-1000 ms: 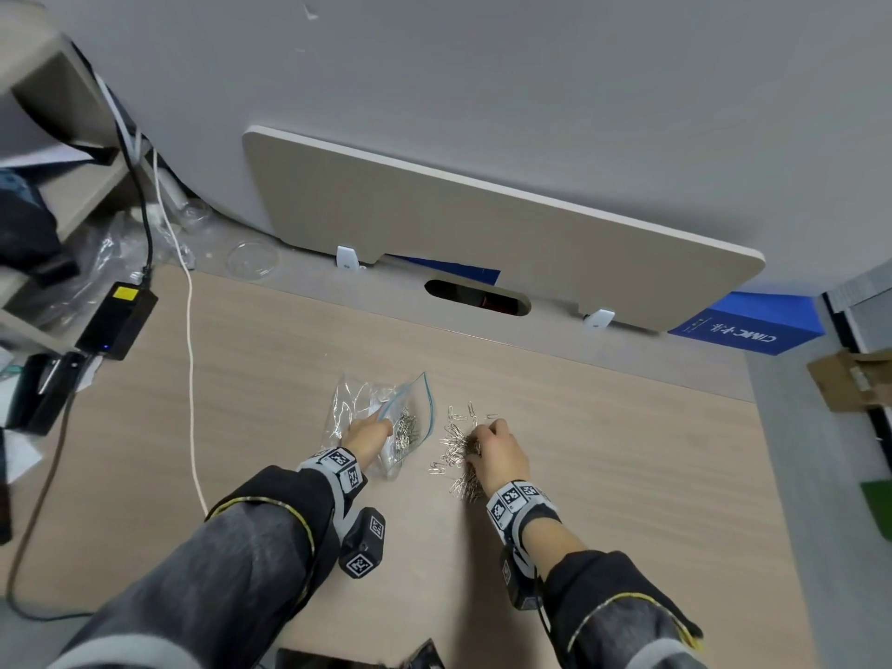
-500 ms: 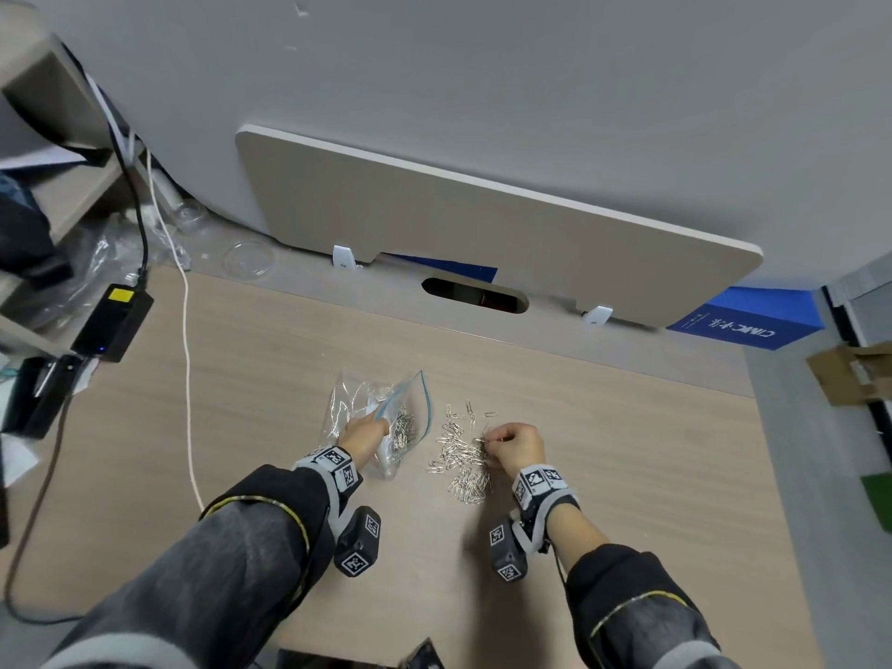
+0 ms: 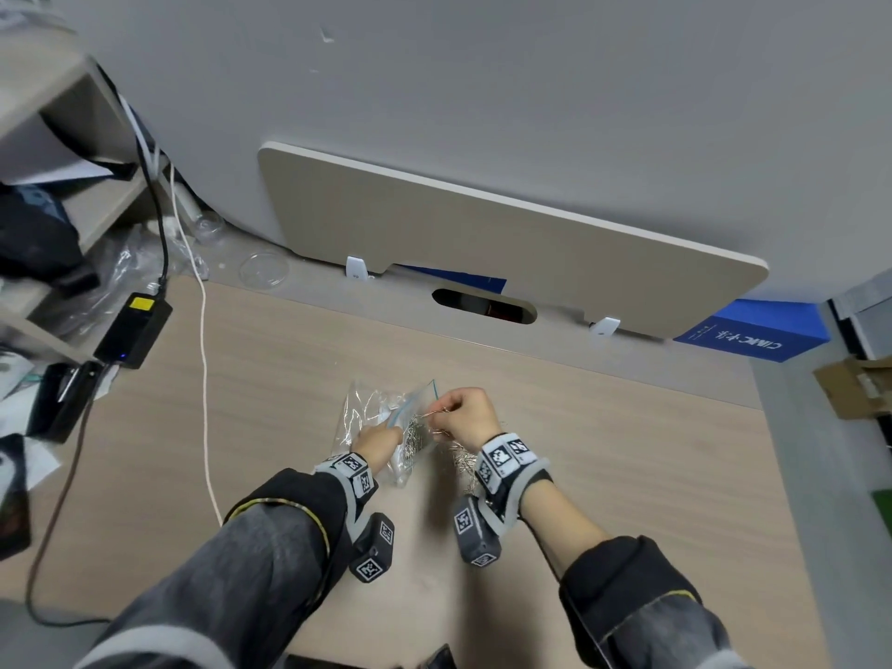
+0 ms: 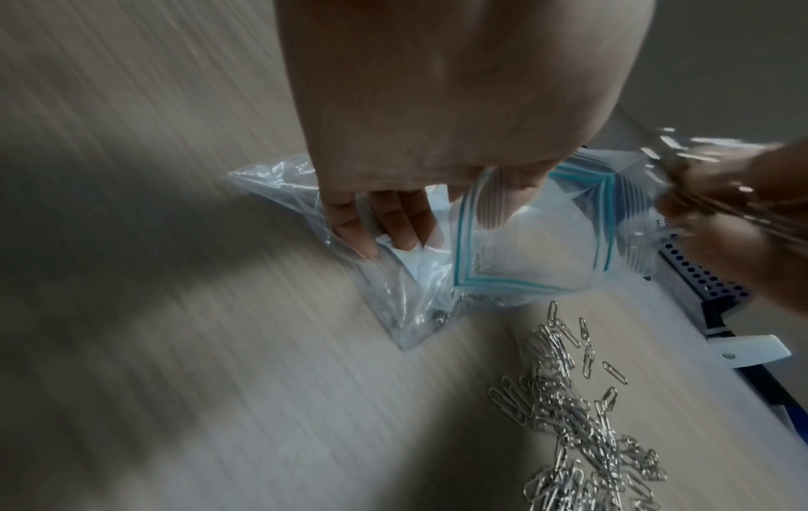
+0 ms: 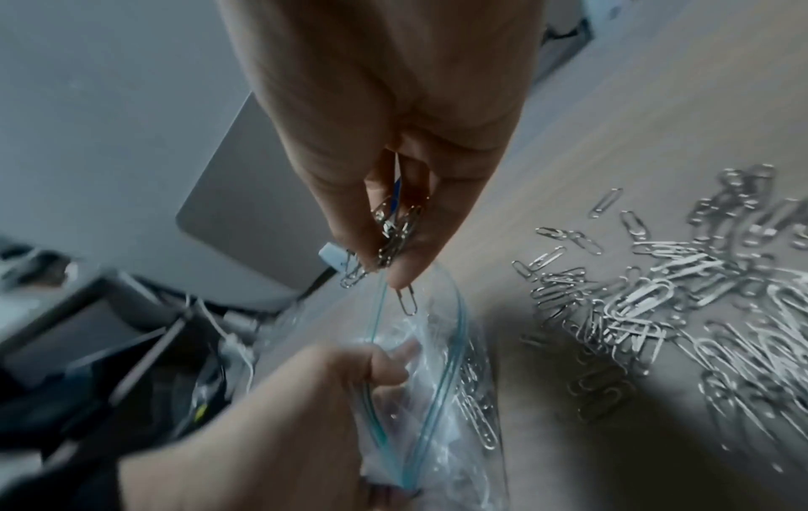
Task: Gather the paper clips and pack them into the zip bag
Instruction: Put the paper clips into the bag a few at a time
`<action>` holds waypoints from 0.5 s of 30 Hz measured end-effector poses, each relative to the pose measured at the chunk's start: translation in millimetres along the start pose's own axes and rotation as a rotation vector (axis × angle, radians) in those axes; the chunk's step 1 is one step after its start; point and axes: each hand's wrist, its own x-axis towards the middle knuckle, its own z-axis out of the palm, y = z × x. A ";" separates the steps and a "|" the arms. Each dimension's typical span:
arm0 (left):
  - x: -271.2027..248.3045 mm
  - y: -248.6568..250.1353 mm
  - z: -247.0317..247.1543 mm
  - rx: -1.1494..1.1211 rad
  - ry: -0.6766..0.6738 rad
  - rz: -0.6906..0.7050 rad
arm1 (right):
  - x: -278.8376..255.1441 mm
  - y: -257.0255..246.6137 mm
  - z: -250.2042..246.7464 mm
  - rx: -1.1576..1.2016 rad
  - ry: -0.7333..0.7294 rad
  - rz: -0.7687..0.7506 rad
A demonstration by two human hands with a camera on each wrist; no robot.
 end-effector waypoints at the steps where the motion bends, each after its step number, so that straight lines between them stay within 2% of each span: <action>1: 8.8 -4.1 2.6 -0.003 -0.001 -0.003 | 1.3 -2.1 6.9 -0.105 0.021 -0.041; 3: 17.4 -7.8 4.6 -0.004 -0.001 -0.002 | 0.6 -4.3 16.0 -0.302 0.010 -0.138; 5: 2.3 0.3 -0.3 0.012 -0.008 0.012 | -1.4 -5.3 16.4 -0.383 -0.026 -0.180; 7: -6.9 5.3 -3.4 0.026 -0.010 0.013 | -1.0 -2.9 10.1 -0.364 -0.009 -0.197; 9: -15.8 9.9 -6.7 0.030 -0.001 0.011 | 1.7 2.4 -1.5 -0.238 0.073 -0.198; 12: -24.1 12.1 -11.4 0.029 -0.022 0.017 | 1.8 16.1 -25.1 -0.099 0.220 -0.133; 13: -23.6 11.4 -12.5 0.027 -0.035 0.018 | 2.2 24.0 -32.9 -0.149 0.237 -0.102; 15: -30.9 14.0 -16.5 0.026 -0.069 0.030 | -1.5 43.9 -43.8 -0.364 0.170 0.019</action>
